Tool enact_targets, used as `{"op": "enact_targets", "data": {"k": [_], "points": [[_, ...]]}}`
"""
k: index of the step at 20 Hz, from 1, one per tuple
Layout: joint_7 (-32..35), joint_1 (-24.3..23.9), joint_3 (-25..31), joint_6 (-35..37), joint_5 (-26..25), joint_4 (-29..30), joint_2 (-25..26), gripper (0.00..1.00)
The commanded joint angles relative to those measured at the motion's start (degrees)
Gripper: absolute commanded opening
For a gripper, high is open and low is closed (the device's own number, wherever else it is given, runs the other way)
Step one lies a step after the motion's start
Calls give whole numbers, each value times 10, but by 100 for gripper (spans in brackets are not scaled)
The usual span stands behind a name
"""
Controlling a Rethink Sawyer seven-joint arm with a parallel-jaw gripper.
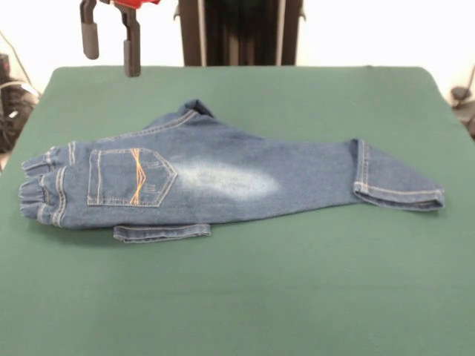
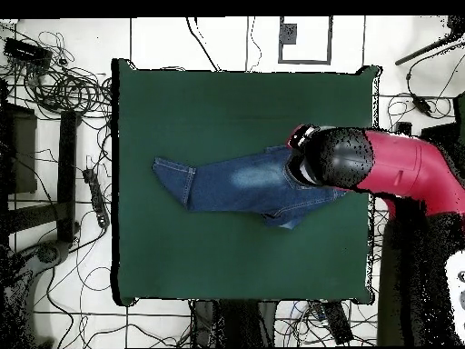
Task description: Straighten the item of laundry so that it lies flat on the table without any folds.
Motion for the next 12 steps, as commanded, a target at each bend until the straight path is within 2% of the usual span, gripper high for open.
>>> {"op": "enact_targets", "data": {"k": [1,5,12], "points": [[-98,18,73,-23,-5,77,38,100],[-78,14,72,-27,7,79,44,100],[-81,13,69,-53,-9,97,58,100]]}}
